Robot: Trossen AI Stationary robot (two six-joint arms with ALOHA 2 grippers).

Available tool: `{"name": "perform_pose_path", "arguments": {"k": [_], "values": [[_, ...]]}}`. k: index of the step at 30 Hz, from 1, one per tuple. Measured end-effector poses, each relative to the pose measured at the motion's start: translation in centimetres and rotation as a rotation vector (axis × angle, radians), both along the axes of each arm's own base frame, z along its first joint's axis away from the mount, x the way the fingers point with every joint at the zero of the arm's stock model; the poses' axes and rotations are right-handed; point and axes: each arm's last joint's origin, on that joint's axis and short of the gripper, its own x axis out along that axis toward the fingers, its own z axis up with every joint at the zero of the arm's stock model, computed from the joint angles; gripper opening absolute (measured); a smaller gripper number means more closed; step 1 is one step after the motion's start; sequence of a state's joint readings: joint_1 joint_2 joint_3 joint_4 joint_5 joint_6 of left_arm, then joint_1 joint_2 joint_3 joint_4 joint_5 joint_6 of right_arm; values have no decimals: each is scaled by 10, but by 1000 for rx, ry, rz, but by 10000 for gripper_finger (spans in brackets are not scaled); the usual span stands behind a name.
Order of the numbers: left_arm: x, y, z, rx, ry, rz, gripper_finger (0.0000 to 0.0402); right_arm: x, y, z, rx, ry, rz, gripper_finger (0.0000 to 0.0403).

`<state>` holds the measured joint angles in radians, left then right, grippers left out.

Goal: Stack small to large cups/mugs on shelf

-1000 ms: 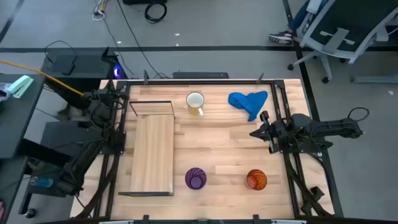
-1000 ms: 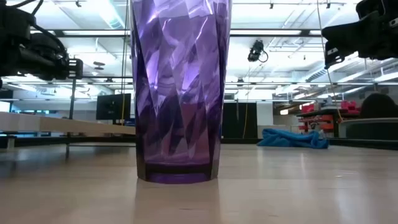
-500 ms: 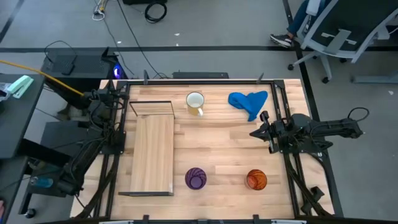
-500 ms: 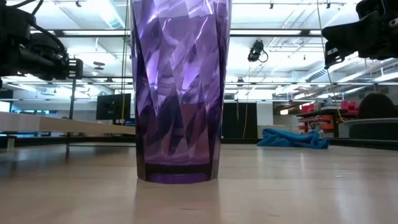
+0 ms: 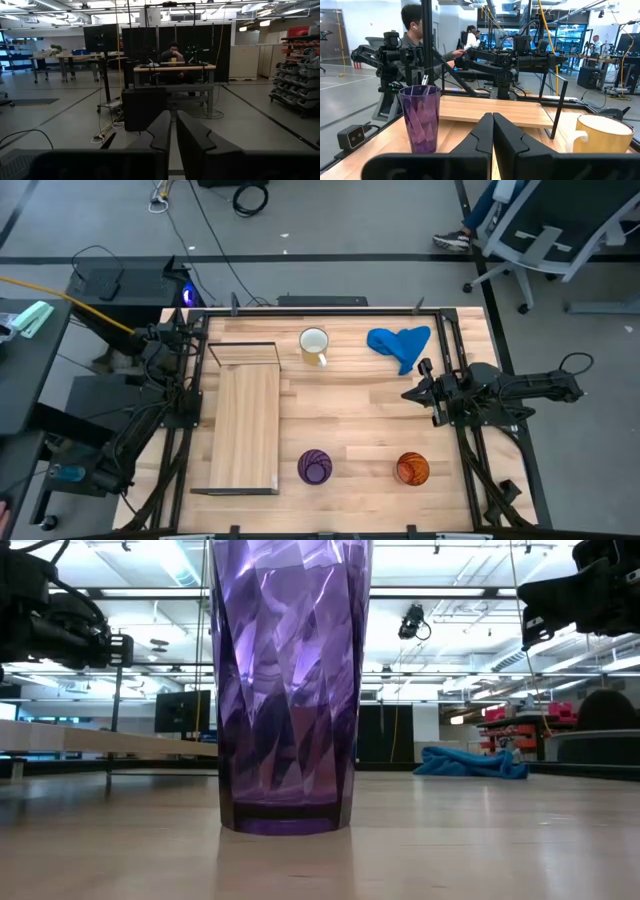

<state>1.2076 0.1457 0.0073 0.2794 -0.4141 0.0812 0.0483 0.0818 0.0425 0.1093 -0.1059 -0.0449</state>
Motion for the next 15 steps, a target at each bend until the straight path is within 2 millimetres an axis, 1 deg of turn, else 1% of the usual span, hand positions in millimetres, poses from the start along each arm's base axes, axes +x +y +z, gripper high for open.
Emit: {"name": "perform_pose_path", "arguments": {"k": [5,15], "values": [[0,0,0,0,0,0,30,0,0,0,0,0,0,15],[0,0,0,0,0,0,40,0,0,0,0,0,0,15]]}}
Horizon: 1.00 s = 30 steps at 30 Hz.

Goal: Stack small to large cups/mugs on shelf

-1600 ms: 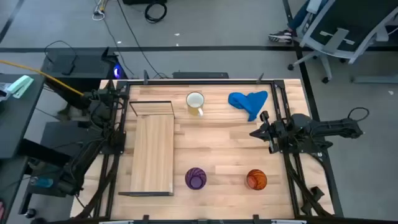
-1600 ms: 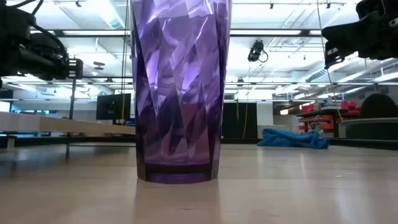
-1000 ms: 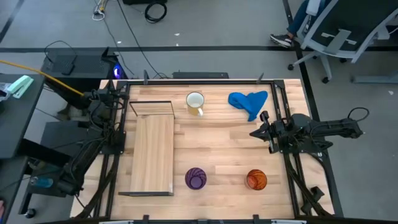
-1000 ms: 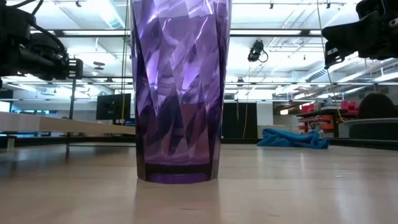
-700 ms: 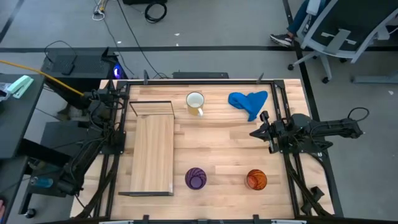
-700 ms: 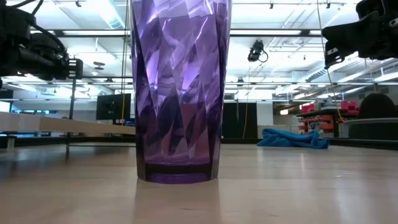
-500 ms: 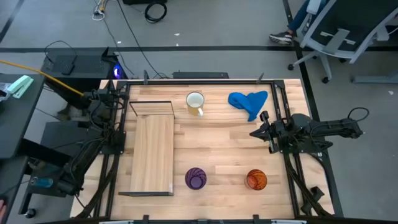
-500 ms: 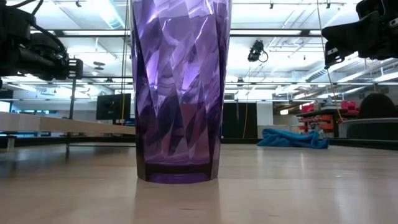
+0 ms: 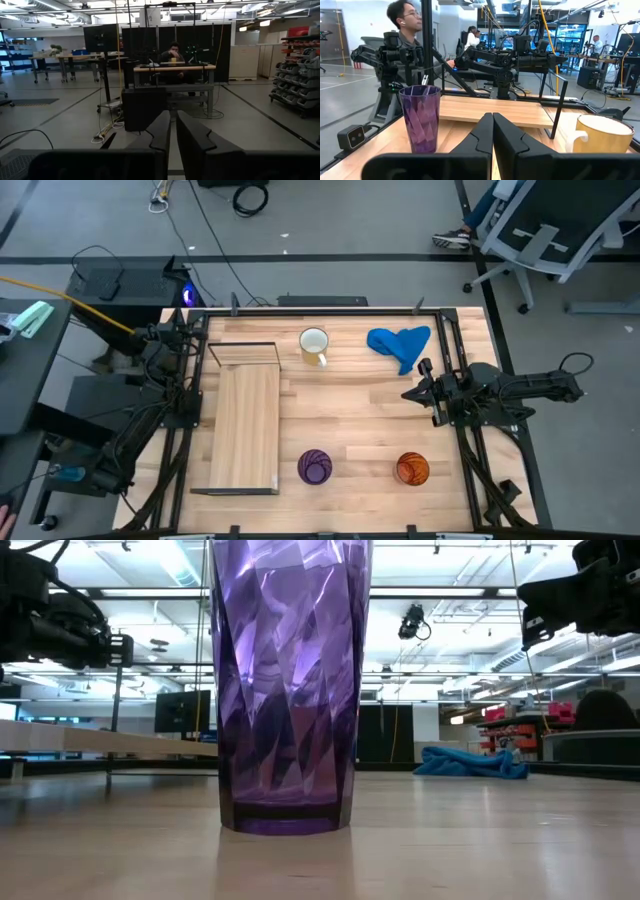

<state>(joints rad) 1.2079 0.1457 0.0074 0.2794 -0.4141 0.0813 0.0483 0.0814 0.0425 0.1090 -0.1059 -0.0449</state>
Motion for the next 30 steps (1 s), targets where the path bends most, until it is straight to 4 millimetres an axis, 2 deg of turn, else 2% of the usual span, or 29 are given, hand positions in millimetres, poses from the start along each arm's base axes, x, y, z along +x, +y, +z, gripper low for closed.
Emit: {"name": "perform_pose_path", "arguments": {"k": [30], "values": [[0,0,0,0,0,0,30,0,0,0,0,0,0,15]]}}
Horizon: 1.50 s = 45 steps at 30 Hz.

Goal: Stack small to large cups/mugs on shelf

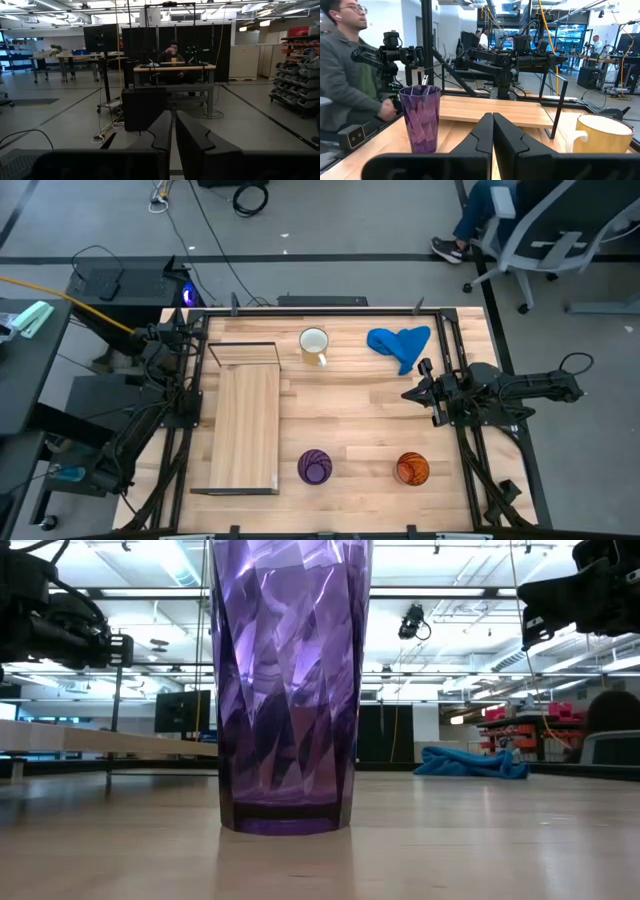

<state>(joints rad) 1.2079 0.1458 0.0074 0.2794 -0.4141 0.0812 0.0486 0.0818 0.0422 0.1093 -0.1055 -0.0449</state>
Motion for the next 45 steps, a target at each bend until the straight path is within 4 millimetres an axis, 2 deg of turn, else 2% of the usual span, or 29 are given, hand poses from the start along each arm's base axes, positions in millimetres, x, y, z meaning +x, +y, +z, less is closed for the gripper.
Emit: {"name": "perform_pose_path", "arguments": {"k": [9,19,45], "values": [[0,0,0,0,0,0,40,0,0,0,0,-1,0,15],[0,0,0,0,0,0,30,0,0,0,0,0,0,15],[0,0,0,0,0,0,36,0,0,0,0,0,0,15]]}}
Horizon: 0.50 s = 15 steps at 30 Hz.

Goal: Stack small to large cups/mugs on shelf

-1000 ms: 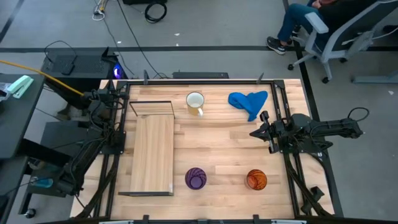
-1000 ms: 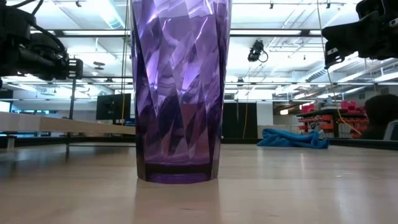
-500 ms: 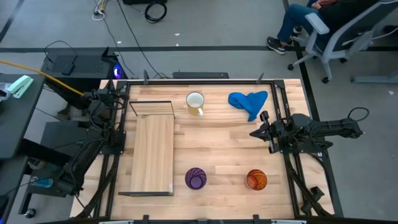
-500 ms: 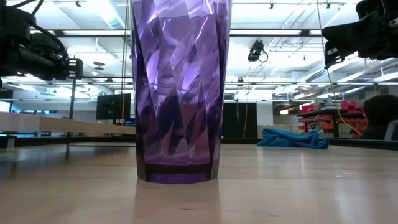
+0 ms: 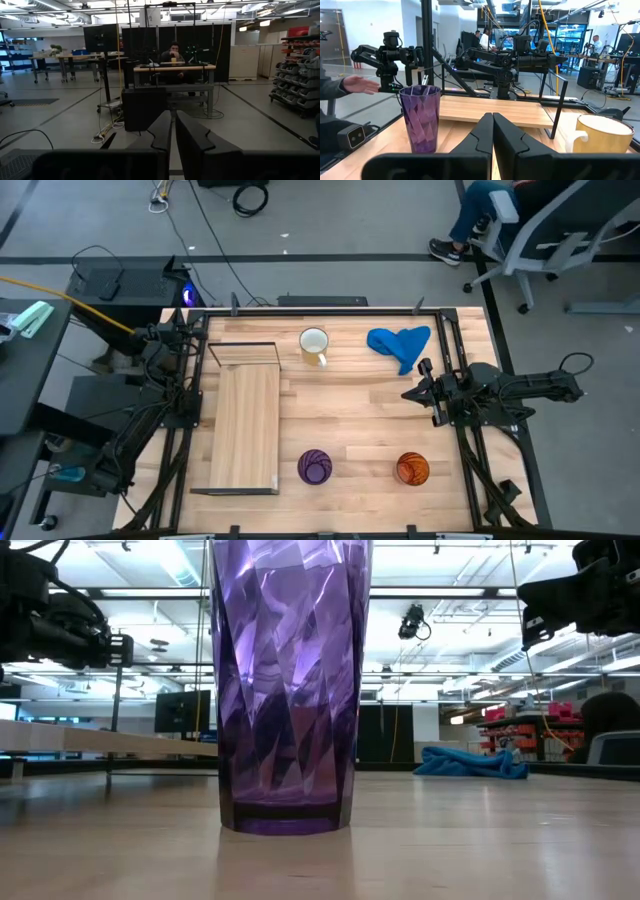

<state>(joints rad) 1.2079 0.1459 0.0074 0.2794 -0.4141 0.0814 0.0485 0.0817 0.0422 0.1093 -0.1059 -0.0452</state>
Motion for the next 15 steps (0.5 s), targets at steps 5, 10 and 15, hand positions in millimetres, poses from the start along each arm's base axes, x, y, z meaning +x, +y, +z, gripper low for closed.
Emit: {"name": "perform_pose_path", "arguments": {"k": [5,10,15], "values": [[0,0,0,0,0,0,40,0,0,0,0,0,0,15],[0,0,0,0,0,0,35,0,0,0,0,0,0,15],[0,0,0,0,0,0,30,0,0,0,0,0,0,15]]}}
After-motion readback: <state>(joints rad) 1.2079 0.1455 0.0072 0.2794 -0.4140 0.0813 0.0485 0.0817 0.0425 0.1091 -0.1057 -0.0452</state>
